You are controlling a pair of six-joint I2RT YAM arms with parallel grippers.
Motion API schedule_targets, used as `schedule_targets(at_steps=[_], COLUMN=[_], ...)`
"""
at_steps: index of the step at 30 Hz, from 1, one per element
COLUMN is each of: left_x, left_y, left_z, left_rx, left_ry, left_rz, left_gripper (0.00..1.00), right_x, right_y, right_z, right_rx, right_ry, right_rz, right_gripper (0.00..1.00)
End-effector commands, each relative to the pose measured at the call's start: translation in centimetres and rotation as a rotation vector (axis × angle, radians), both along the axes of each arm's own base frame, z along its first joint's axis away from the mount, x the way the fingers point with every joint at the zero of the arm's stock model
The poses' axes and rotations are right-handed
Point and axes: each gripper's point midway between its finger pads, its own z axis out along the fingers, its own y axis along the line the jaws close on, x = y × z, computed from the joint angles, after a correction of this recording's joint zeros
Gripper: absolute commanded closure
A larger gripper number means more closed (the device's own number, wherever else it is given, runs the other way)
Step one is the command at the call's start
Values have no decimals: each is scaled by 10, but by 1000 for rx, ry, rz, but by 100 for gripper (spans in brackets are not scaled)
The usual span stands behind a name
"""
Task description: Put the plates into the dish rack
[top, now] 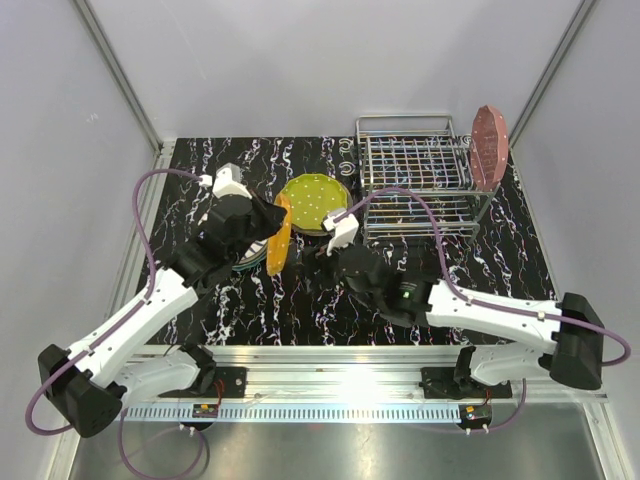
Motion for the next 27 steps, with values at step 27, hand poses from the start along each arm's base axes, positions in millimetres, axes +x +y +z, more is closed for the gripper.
schedule_targets(at_steps=[27], left_x=[-16], left_y=[17], left_z=[80], left_rx=[-137], left_ry=[-254], left_rz=[17], left_gripper=[100], right_x=[52], right_y=[57], right_z=[38], right_rx=[145], right_ry=[-76], right_rz=[-126], right_gripper=[13])
